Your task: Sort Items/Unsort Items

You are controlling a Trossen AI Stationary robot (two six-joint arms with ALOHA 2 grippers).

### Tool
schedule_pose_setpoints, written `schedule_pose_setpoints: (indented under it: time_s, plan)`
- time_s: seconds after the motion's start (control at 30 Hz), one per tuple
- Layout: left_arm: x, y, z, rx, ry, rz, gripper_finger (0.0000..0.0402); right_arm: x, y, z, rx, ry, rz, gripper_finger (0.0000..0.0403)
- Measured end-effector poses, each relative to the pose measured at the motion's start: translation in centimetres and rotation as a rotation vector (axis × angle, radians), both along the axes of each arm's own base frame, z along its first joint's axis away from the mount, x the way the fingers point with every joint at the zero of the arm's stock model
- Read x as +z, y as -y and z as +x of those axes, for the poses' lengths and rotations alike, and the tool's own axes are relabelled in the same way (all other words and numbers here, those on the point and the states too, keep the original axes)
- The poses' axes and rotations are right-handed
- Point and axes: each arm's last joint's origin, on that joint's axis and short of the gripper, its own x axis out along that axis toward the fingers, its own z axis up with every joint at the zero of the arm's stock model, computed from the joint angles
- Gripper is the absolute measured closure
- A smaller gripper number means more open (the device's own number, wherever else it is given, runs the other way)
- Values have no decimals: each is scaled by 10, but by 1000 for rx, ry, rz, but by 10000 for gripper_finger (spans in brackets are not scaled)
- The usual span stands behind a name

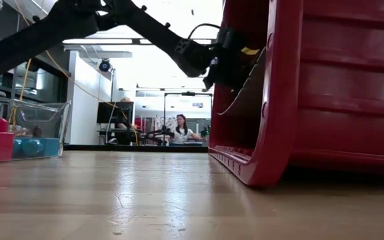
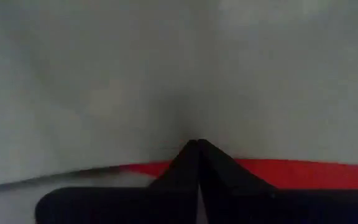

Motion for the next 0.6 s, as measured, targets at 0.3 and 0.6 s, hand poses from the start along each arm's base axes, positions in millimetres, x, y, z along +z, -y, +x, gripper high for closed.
schedule_pose_setpoints:
  time_s: [0.3,0.6]
  plan:
    - [-6,0,22,40,-134,-45,401,-4,-3,17,34,12,-15,402]
    - [-16,-19,20,81,-147,-83,401,-1,-3,17,36,20,-52,402]
